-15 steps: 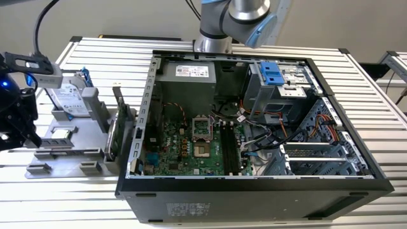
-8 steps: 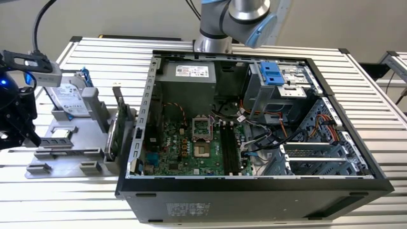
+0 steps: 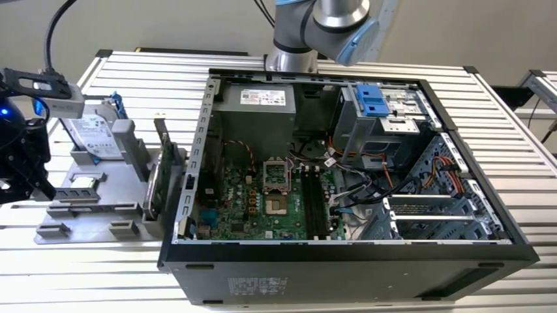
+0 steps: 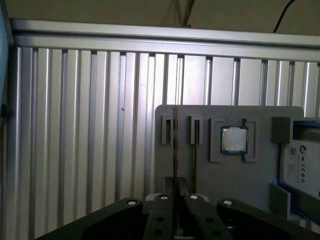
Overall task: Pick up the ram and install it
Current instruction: 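Pick up the ram and move it above insertion slot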
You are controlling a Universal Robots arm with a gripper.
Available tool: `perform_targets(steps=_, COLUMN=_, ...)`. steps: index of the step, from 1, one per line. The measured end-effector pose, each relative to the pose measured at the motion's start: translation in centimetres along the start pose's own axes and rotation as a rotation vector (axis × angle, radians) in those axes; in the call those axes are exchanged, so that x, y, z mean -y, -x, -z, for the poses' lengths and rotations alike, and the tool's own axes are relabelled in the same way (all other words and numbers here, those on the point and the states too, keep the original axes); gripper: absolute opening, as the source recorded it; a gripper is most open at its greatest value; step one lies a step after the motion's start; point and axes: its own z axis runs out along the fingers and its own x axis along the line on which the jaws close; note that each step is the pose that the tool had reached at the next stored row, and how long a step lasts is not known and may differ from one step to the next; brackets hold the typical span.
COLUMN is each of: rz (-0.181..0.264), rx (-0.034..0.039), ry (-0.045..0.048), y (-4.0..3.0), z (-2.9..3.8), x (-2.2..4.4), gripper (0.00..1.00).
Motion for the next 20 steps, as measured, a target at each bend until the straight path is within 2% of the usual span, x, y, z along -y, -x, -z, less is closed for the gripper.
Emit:
perform_targets(steps=7, rz=0.000, rx=-0.0001, ry=0.0002, y=0.00, z=0.19, x=-0.01, gripper=0.00)
perform_targets(steps=20, rz=0.000, rx=0.0000, ry=0.0000, y=0.02, z=1.17, x=-0.03, gripper=0.00)
